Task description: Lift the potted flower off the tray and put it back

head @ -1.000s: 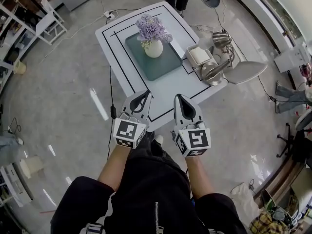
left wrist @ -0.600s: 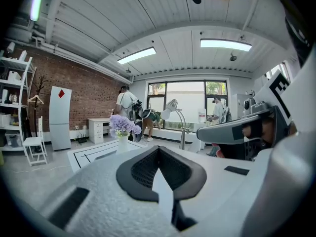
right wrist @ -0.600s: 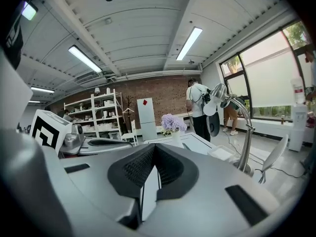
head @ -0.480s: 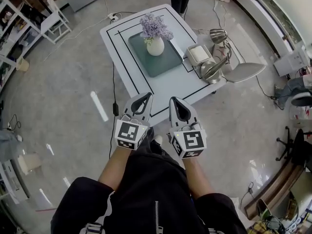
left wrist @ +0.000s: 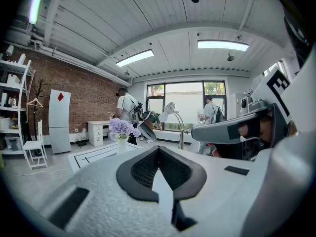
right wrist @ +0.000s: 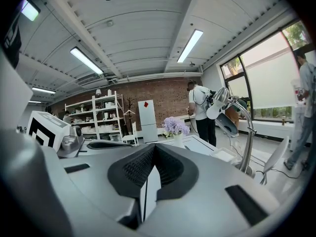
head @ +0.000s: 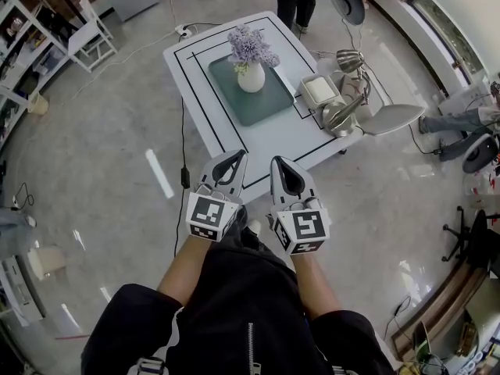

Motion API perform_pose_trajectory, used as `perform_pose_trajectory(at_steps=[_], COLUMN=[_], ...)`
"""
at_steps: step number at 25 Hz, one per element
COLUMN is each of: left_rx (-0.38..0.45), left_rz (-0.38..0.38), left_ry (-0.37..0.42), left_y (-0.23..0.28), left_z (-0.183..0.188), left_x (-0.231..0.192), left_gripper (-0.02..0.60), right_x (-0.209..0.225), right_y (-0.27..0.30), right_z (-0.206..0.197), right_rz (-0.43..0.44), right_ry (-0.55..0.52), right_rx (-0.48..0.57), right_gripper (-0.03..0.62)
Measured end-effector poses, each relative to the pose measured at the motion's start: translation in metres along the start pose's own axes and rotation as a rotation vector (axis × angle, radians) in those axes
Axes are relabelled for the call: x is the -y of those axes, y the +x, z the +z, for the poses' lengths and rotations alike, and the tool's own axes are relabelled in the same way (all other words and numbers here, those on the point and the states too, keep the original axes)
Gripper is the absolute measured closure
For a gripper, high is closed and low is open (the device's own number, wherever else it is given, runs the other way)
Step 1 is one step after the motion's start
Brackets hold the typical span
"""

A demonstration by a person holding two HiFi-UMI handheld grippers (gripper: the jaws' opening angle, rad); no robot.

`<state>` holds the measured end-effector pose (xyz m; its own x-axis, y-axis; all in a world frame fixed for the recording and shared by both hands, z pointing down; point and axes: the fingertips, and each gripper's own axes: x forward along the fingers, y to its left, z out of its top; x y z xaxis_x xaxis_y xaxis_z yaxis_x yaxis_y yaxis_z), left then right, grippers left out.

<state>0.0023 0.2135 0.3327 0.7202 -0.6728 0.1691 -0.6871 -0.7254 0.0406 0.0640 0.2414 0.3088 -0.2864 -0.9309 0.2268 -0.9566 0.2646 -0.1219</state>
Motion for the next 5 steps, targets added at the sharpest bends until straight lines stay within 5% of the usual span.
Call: perform_pose_trajectory(at_steps=[5], left_rx=[-0.002], left_rz=[0.0], left_ry=[-0.001], left_y=[0.0009], left_z=[0.001], left_x=[0.0008], left_gripper=[0.577], right_x=[-0.0015], right_y=[0.0012], right_z=[0.0018], right_rz=[0.002], right_ry=[0.0], right_rx=[0.003], right_gripper=[0.588])
